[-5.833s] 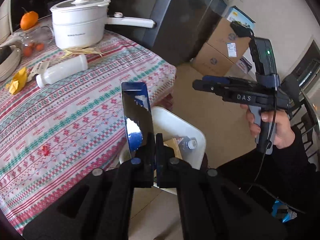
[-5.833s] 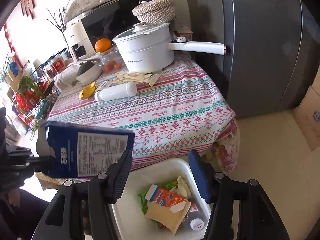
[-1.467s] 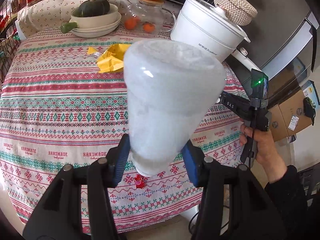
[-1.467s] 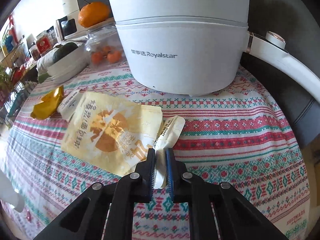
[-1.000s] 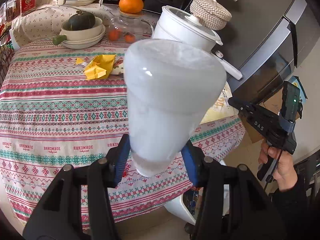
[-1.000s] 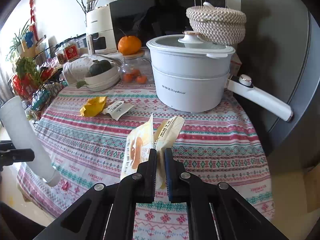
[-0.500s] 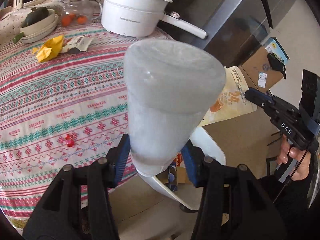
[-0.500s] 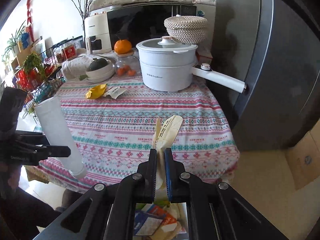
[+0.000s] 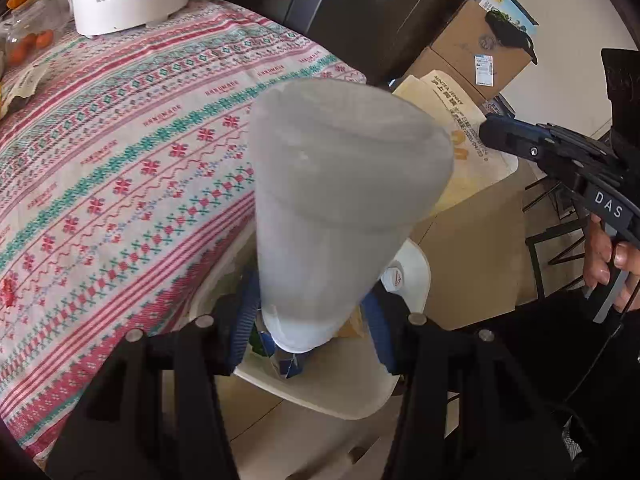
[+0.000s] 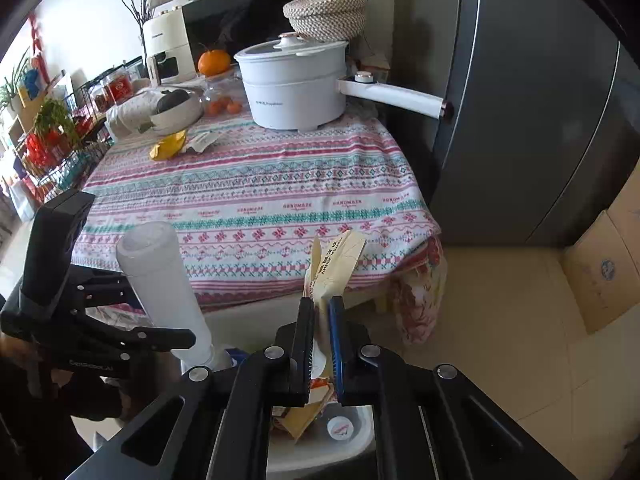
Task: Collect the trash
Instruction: 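Carry the bottle and snack packet over the white bin and release both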
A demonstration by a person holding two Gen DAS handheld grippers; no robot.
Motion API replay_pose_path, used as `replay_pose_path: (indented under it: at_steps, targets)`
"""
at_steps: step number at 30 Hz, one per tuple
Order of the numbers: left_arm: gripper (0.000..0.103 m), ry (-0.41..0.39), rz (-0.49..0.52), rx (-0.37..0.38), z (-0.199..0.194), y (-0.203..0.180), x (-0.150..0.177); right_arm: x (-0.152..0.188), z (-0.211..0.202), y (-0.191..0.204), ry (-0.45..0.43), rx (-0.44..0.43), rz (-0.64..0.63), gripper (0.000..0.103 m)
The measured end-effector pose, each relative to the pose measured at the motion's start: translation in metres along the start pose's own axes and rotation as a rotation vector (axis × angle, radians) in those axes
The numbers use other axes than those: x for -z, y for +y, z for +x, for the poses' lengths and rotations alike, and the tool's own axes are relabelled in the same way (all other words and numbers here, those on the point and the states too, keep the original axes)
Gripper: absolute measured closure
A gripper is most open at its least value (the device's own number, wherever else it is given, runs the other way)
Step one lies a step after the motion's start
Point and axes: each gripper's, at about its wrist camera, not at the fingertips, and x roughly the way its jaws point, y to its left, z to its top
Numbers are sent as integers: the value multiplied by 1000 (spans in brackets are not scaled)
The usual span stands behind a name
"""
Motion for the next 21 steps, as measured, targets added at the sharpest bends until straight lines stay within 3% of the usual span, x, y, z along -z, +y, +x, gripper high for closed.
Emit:
replay_pose_path:
  at_steps: [4,6,8,10,21]
  targets:
    - [48,49,11,-23,20,-10,-2,11,9,-5,46,1,-7,94]
    - [43,62,16,-36,23,-11,-2,14,12,-8,64,4,-7,94]
    - [32,52,24,-44,19,-13,-2,18,15,-10,78,3,-4,94]
    - [29,38,31,-51,14,-13,-2,20,16,-12,84,5,-2,94]
    - [28,-13,18,-122,-20,9,1,19,23,3,118,-35,-38,93]
